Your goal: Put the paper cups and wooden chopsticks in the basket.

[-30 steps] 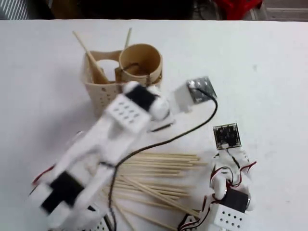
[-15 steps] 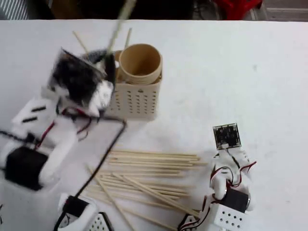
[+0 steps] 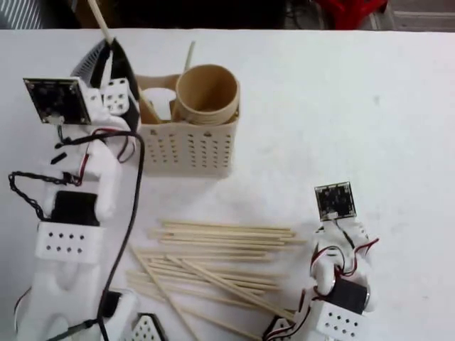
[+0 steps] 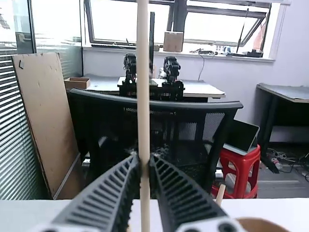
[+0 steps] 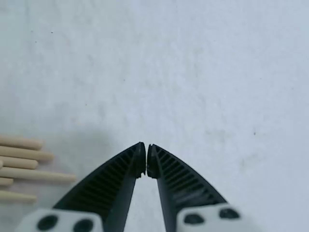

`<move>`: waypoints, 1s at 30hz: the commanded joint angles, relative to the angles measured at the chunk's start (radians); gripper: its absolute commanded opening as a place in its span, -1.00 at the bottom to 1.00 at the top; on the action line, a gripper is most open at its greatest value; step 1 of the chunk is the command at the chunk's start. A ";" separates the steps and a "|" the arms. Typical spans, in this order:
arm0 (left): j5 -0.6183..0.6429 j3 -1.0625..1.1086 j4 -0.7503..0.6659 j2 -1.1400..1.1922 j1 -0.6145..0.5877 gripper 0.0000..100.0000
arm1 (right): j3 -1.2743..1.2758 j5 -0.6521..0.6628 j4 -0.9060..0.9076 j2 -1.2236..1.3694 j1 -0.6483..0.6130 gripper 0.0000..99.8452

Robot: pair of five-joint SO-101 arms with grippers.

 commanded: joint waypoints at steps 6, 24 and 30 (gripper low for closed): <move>0.009 0.058 -0.034 -0.019 -0.010 -0.95 | 0.006 0.005 0.007 -0.010 0.007 -0.95; 0.008 -0.101 0.235 -0.030 -0.116 -0.80 | 0.006 0.005 0.007 -0.010 0.007 -0.95; 0.008 -0.336 0.562 -0.030 -0.105 -0.80 | 0.006 0.005 0.007 -0.010 0.007 -0.95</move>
